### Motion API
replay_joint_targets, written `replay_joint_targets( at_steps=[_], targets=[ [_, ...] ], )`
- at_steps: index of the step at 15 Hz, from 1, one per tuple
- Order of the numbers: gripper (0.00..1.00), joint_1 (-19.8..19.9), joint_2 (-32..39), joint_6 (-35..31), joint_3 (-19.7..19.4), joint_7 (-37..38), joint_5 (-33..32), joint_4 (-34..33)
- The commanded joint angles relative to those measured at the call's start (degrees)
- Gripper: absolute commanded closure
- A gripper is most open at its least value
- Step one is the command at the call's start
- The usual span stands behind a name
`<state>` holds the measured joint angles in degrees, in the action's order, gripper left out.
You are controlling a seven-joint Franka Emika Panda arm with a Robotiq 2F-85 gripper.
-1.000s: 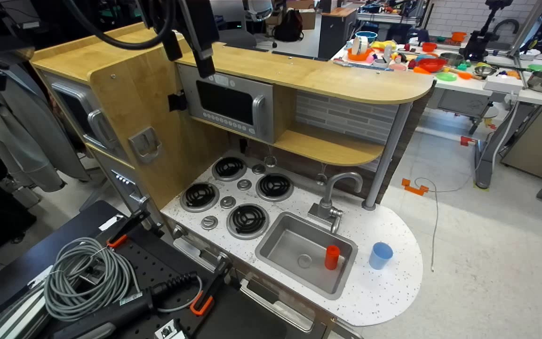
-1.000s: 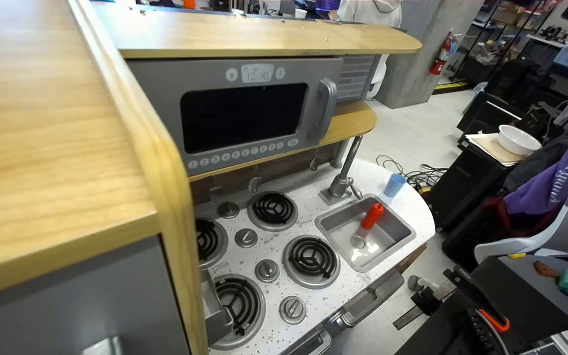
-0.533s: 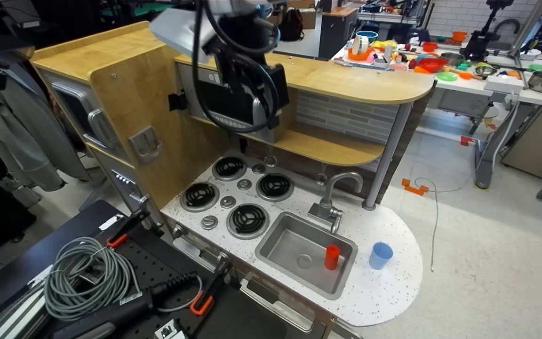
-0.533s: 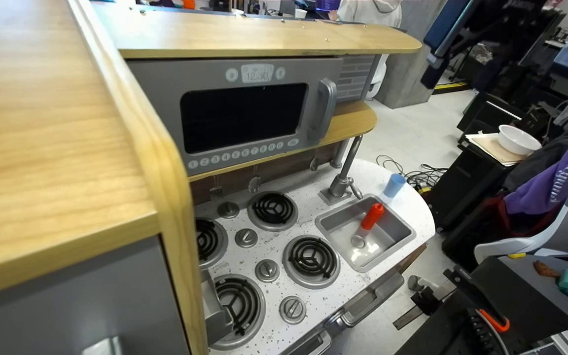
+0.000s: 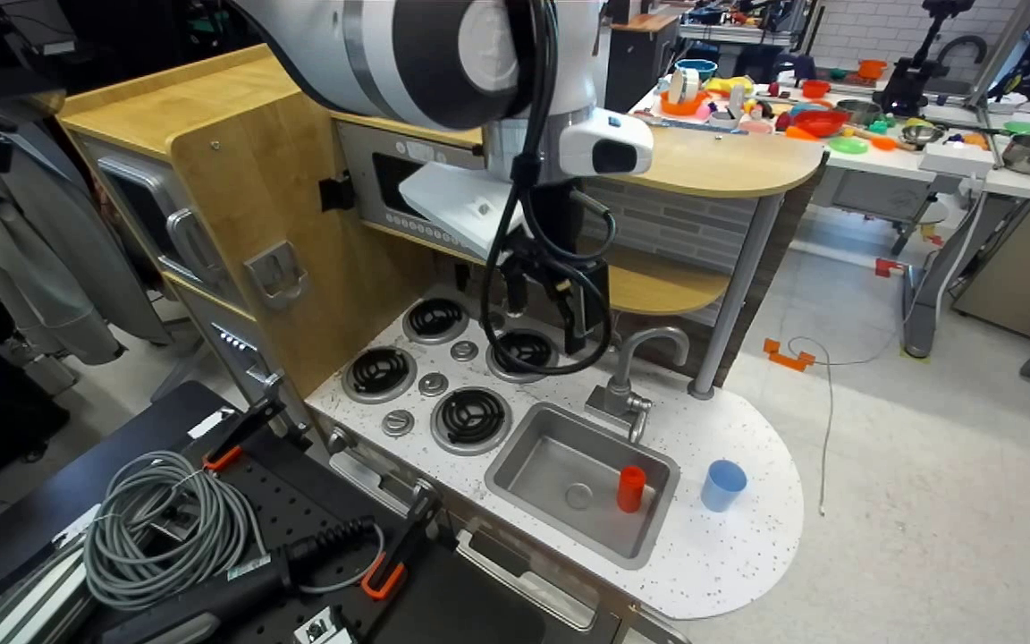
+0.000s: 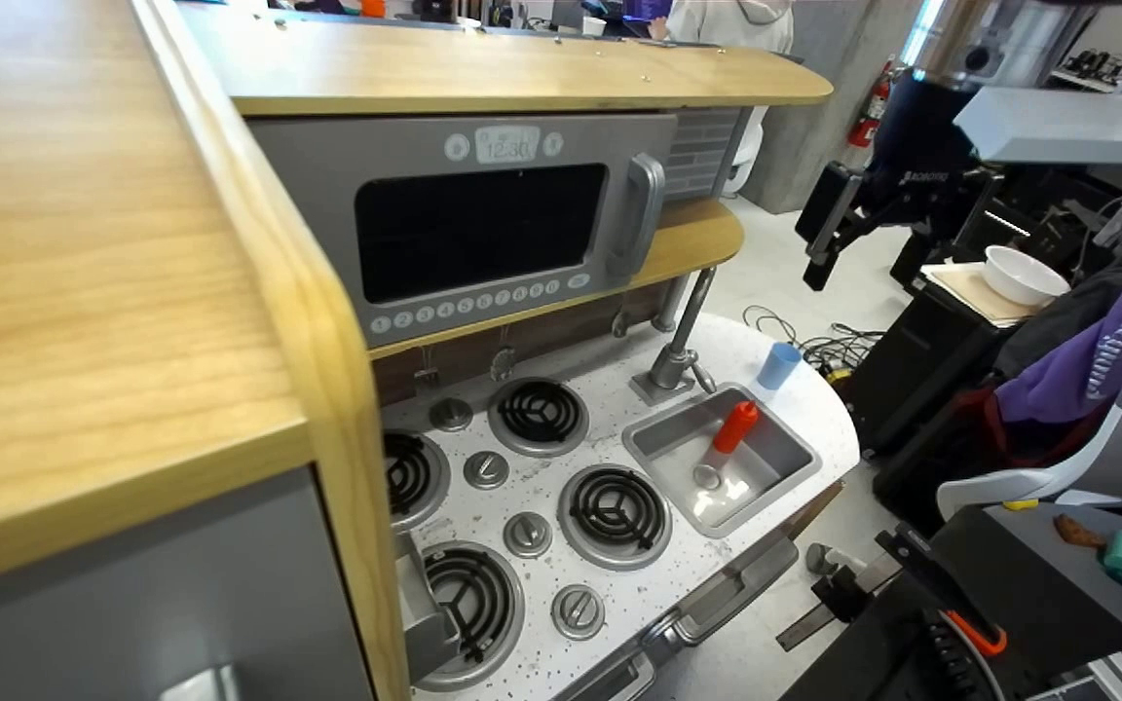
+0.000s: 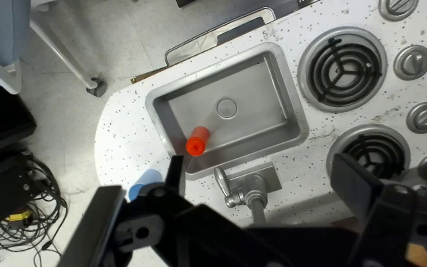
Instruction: Get the red sauce bottle and put in the blue cup
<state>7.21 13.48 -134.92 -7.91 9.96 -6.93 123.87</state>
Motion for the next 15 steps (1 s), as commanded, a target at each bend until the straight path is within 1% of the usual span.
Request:
replay_joint_targets(
  at_steps=[1,4,8,12,15],
  targets=[
    [0.0,0.2,6.7,-0.8,-1.3,-0.9,-0.9,-4.6],
    [0.0,0.6,11.3,-3.3,-1.8,-2.5,-0.4,-5.7],
    [0.0,0.7,18.4,-10.4,-2.8,-2.6,-0.6,-6.4],
    [0.0,1.2,26.9,-15.2,-3.4,-3.3,0.1,-9.4],
    [0.0,0.9,33.2,-17.6,-4.9,-2.8,-0.3,-13.1]
  ],
)
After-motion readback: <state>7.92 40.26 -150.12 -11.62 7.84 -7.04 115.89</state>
